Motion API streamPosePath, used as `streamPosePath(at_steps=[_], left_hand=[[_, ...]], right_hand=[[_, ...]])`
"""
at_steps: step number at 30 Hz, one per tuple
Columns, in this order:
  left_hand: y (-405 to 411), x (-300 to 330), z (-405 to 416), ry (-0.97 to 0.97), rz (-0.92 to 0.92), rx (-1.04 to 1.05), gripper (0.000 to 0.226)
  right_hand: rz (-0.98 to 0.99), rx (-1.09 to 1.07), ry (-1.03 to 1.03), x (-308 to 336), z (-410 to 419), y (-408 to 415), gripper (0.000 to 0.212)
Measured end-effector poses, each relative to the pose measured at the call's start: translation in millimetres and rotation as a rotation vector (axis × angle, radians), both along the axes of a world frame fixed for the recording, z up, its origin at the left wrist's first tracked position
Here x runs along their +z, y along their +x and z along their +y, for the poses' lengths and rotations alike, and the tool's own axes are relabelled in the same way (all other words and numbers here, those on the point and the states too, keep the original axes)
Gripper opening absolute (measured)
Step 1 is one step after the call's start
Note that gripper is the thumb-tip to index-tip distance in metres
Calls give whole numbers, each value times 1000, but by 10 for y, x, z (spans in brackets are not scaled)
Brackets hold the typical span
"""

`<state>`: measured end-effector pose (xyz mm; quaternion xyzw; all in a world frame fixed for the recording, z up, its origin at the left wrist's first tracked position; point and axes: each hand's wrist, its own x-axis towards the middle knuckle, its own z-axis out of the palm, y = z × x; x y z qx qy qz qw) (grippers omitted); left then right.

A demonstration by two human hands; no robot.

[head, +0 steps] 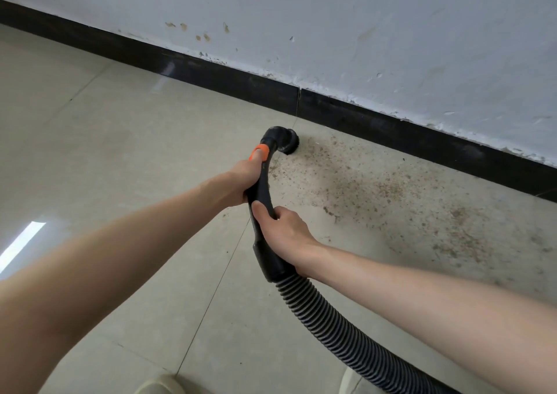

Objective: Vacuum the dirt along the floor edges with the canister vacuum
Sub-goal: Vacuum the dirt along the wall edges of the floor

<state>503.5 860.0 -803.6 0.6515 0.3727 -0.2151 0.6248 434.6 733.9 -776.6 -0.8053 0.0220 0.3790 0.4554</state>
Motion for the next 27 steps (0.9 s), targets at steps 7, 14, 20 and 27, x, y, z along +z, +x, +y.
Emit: streamPosePath(at_steps=[7, 14, 20, 27], left_hand=[[45, 67, -48, -16, -9, -73, 56], [44, 2, 211, 100, -61, 76, 63], [-116, -27, 359, 166, -49, 186, 62], [-485, -178, 246, 156, -39, 231, 71]], right_hand=[[23, -66, -1, -8, 61, -6, 46], [1, 56, 50, 18, 202, 154, 42], [81, 88, 142, -58, 291, 59, 45], [53, 158, 40, -50, 126, -229, 50]])
